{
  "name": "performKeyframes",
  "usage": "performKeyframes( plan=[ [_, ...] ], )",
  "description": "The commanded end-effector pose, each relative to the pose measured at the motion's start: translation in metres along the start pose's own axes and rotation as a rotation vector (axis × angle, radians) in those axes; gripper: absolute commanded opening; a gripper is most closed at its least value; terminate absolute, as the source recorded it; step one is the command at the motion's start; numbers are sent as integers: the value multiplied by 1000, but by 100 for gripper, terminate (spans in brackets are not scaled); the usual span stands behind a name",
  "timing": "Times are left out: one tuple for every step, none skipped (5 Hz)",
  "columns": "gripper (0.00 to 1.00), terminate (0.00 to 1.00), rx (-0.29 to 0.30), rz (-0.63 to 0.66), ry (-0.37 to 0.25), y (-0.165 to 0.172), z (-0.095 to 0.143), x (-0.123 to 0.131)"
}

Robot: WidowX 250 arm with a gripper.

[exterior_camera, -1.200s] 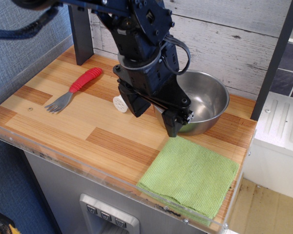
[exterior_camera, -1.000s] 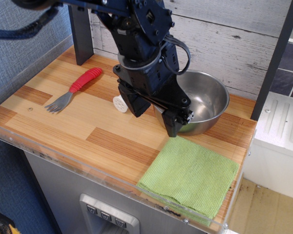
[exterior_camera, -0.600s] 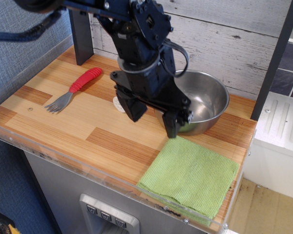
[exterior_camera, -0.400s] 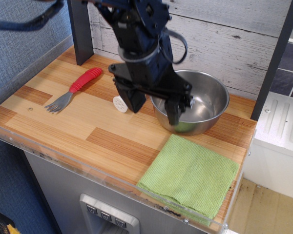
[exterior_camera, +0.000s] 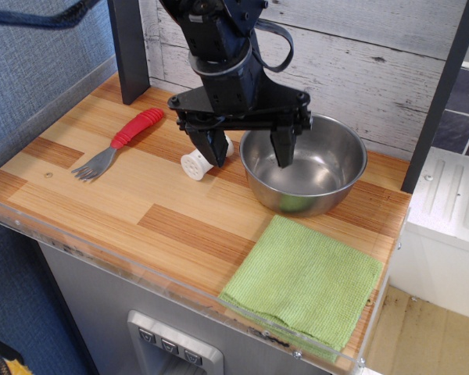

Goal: Put pot onto towel

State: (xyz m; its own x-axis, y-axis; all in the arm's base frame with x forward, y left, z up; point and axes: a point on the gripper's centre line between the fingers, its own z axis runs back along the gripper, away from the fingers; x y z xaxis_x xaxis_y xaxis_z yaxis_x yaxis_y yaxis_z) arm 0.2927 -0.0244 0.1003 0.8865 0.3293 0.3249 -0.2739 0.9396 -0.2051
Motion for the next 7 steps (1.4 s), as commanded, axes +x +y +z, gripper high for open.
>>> performKeyframes(
  plan=[
    [100, 0, -13, 382, -80, 7, 0, 4],
    [100, 0, -8, 520, -111, 11, -8, 0],
    [100, 0, 8, 583, -121, 13, -19, 1],
    [100, 0, 23, 619, -130, 14, -32, 4],
    [100, 0, 34, 636, -129, 8, -48, 11],
    [100, 0, 41, 611, -97, 1, -66, 15],
    [100, 0, 18, 576, -96, -1, -72, 15]
  ],
)
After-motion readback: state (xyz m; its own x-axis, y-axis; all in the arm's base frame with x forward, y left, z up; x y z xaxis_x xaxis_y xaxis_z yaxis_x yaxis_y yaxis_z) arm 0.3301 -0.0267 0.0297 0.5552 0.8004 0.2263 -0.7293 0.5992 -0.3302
